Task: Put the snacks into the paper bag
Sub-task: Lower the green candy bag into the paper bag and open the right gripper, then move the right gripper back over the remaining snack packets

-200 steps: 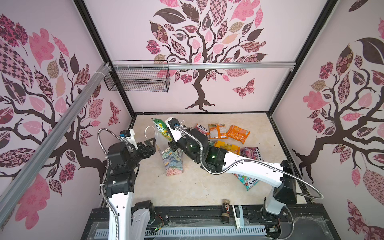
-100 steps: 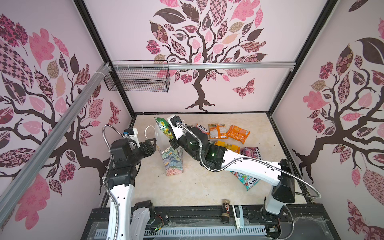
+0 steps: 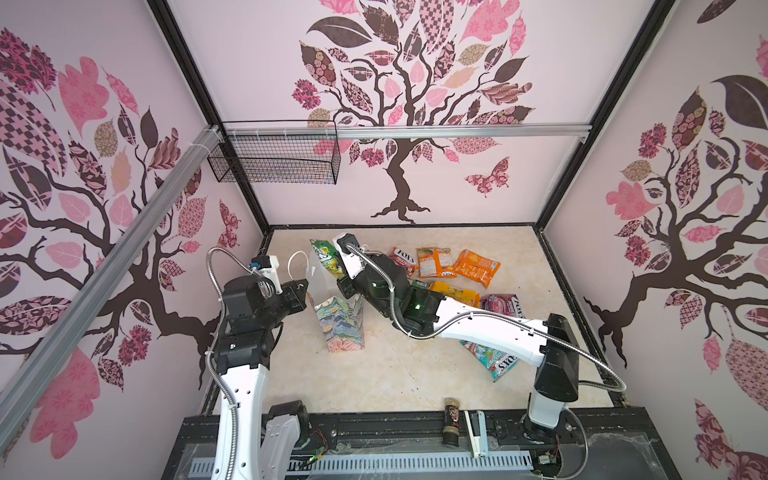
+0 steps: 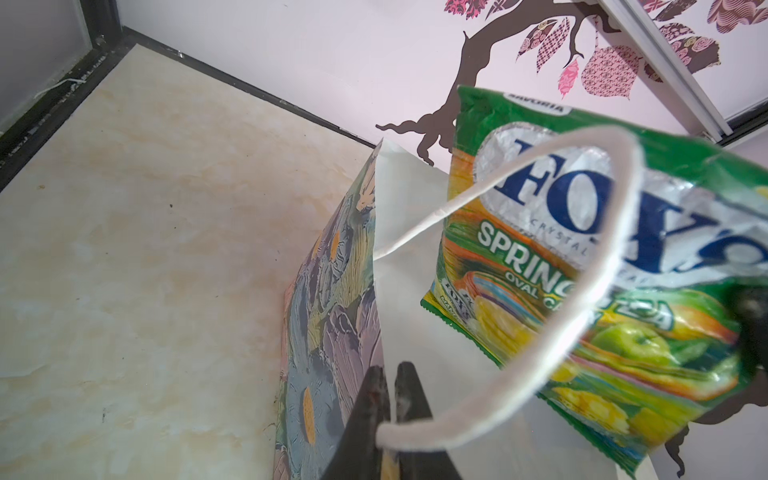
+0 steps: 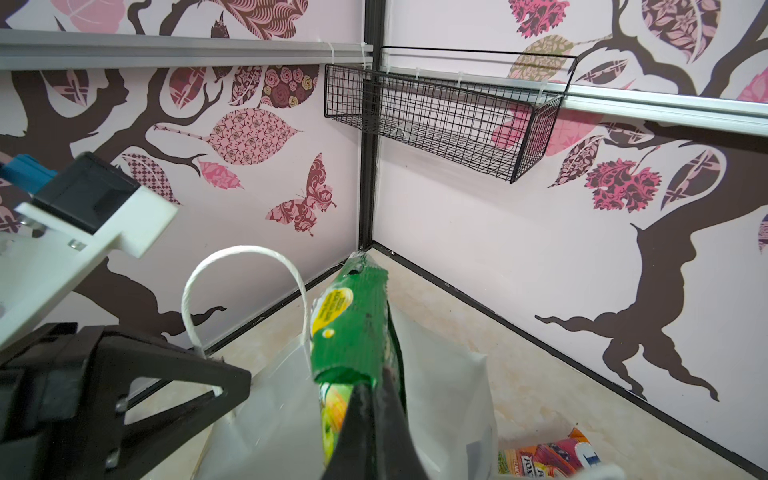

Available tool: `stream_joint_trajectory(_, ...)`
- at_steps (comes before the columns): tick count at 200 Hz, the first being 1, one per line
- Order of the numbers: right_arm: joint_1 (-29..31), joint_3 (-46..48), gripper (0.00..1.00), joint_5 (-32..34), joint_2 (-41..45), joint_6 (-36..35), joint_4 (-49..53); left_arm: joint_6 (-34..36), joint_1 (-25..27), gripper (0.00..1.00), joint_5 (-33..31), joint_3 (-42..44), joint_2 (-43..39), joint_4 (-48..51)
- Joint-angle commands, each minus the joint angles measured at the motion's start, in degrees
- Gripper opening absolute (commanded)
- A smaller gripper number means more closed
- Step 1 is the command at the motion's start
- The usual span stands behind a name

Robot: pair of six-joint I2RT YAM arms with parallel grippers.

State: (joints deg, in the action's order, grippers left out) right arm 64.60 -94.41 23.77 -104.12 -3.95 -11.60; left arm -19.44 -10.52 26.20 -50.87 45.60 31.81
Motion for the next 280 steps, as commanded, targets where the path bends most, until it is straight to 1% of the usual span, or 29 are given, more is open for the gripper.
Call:
stream_joint_trajectory(1,-0.3,0.4,0.0,-0.4,-0.7,1.2,-3.6,0.5,-0.2,0.1,0.1,0.8,-0.1,-1.0)
stream_joint_trajectory(47,-0.3,2.0,0.0,-0.6,-0.7,1.9,-3.3,0.4,-0.3,0.1,0.3,0.9,0.2,-1.0)
stream_joint_trajectory(66,-0.3,1.6,0.09,-0.7,-1.2,1.6,-2.6,0.4,-0.2,0.1,0.6,0.8,0.4,-0.9)
stream_joint_trajectory(104,-0.3,0.6,0.19,-0.7,-1.6,0.7,-2.0,0.3,-0.3,0.1,0.6,0.9,0.4,-0.9)
stream_joint_trajectory(125,-0.4,-0.8,0.29,-2.3,-2.0,-0.6,-0.2,0.3,-0.2,0.1,0.8,0.9,0.5,-1.0)
stream_joint_trajectory(143,-0.3,-2.3,0.34,-4.8,-1.2,-1.1,2.8,0.3,-0.2,0.1,0.6,1.0,0.4,-0.9)
stream_joint_trajectory(178,-0.4,-5.2,0.44,-11.2,4.6,1.4,13.0,0.3,-0.2,0.12,0.7,0.9,0.2,-1.0)
stream_joint_trajectory(189,-0.3,-5.7,0.46,-13.2,6.8,2.2,16.1,0.3,-0.2,0.13,0.8,0.9,0.3,-0.9)
stream_joint_trajectory(206,-0.3,-3.9,0.48,-14.8,11.4,3.8,20.9,0.3,-0.2,0.15,0.8,0.9,0.2,-0.9)
stream_joint_trajectory(221,-0.3,-0.1,0.49,-14.9,16.3,5.2,23.4,0.3,-0.2,0.19,0.9,0.9,0.0,-0.9)
stream_joint_trajectory(241,-0.3,5.7,0.5,-13.1,22.9,7.1,26.3,0.3,-0.2,0.22,0.8,0.9,-0.3,-0.9)
stream_joint_trajectory(261,-0.3,9.2,0.51,-8.1,27.0,8.5,31.6,0.3,-0.2,0.27,0.5,0.9,-0.3,-0.8)
stream_joint_trajectory(270,-0.3,11.7,0.54,-6.0,28.8,8.9,34.4,0.3,-0.3,0.28,0.2,0.9,-0.3,-0.7)
stream_joint_trajectory(280,-0.3,14.3,0.55,-3.7,30.3,10.1,36.7,0.3,-0.2,0.28,0.3,0.8,-0.3,-0.7)
